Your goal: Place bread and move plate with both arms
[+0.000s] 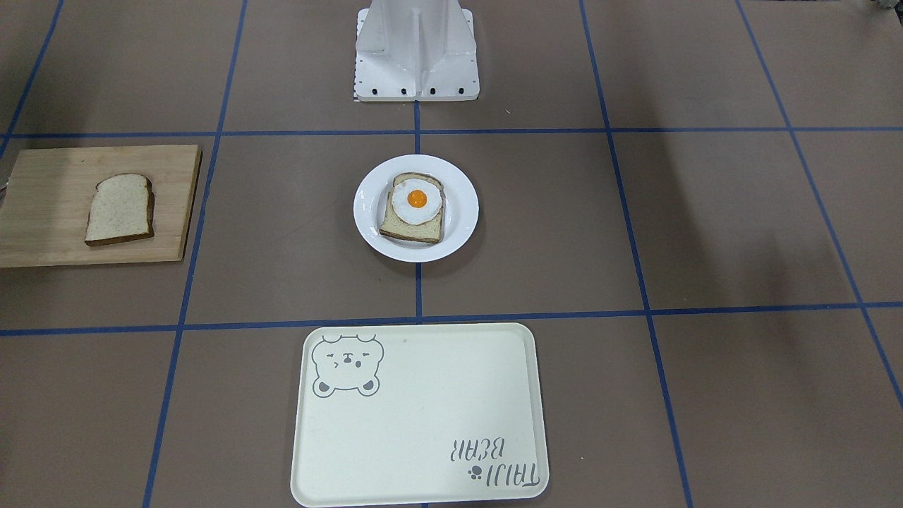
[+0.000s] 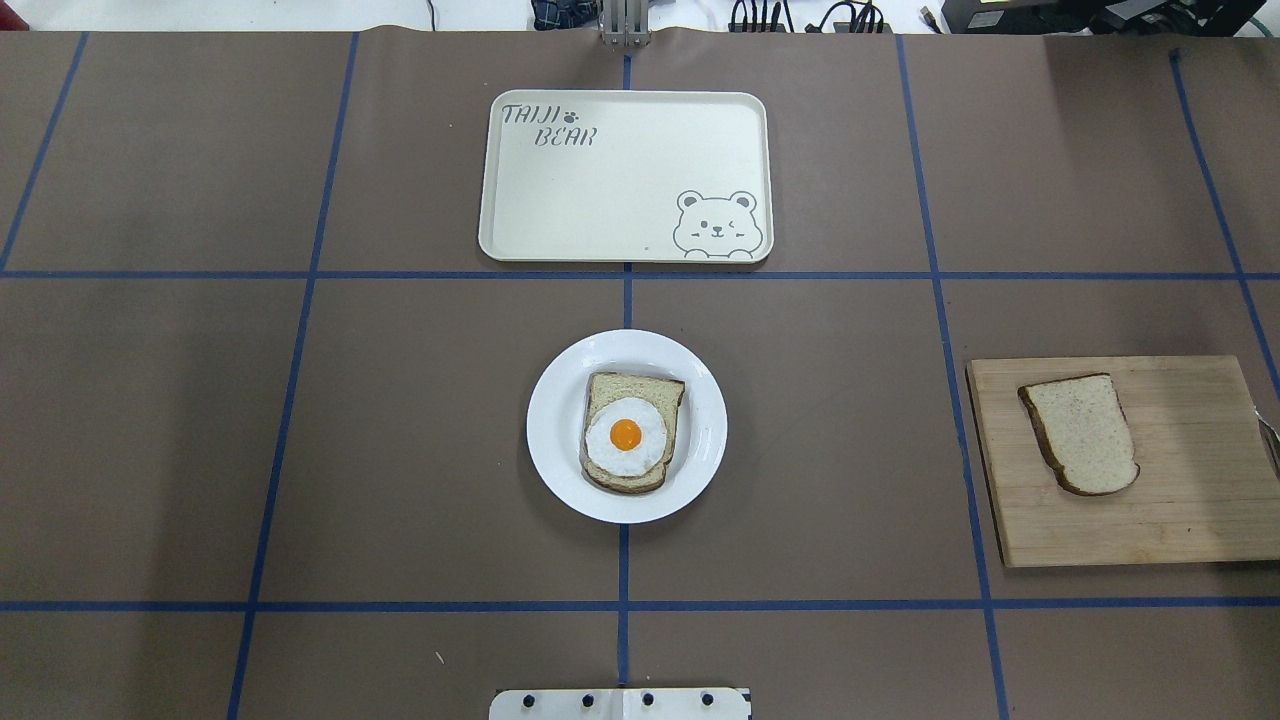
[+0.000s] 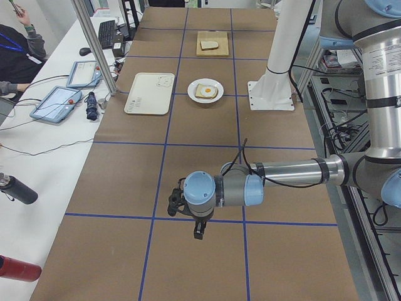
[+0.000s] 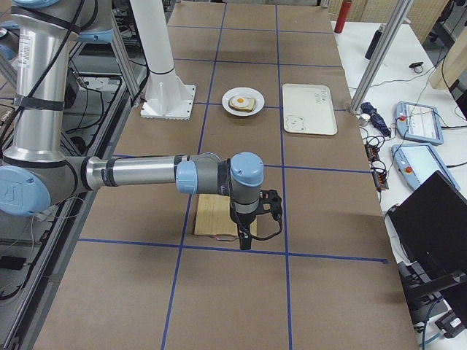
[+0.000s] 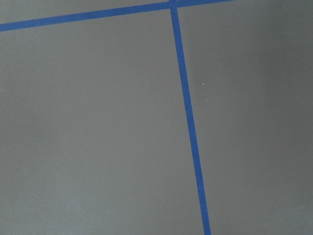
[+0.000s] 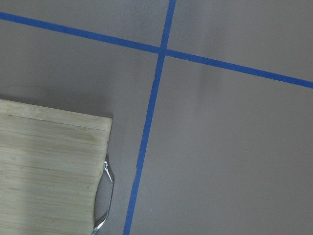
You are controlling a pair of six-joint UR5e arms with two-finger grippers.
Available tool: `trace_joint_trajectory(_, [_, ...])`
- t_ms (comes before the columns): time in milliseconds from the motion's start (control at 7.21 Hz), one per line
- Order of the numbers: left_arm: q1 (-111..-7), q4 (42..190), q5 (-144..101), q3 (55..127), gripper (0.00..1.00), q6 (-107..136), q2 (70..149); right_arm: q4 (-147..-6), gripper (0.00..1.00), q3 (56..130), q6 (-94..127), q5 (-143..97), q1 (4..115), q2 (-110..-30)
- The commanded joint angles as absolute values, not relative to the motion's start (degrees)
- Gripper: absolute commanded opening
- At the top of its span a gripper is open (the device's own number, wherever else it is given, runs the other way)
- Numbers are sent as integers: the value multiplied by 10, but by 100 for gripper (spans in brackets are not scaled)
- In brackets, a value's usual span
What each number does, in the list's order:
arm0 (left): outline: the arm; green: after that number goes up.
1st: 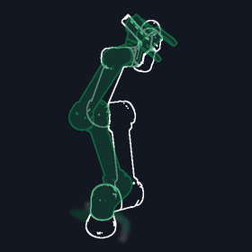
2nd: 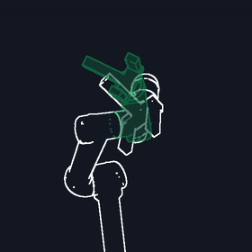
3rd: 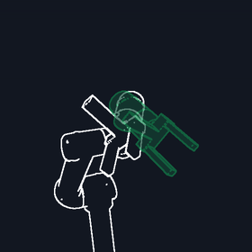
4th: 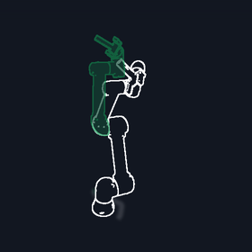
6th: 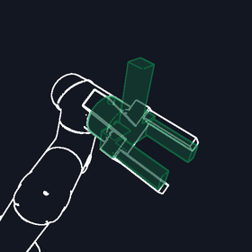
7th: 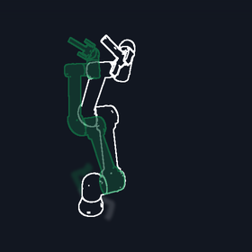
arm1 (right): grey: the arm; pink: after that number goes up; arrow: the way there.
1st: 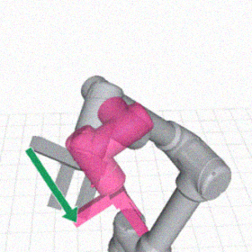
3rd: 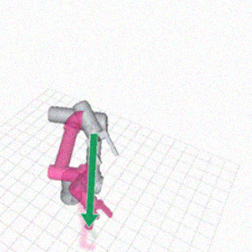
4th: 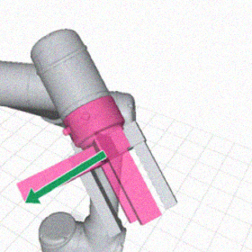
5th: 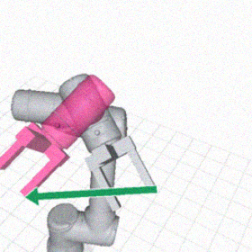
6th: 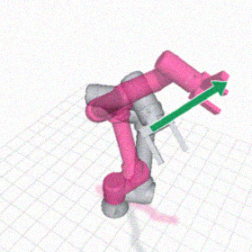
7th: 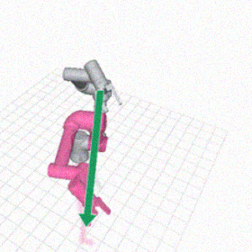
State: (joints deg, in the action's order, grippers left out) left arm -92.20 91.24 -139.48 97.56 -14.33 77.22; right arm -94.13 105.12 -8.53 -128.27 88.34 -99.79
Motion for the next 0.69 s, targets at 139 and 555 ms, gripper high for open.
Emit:
trace_joint_trajectory(139, [-923,915,-1395,992,99,-144,767,-941,100,1054,-85,-1289,883,-998])
trace_joint_trajectory(555, [-959,916,-1397,1020,99,-142,794,-913,100,1063,-77,-1295,883,-991])
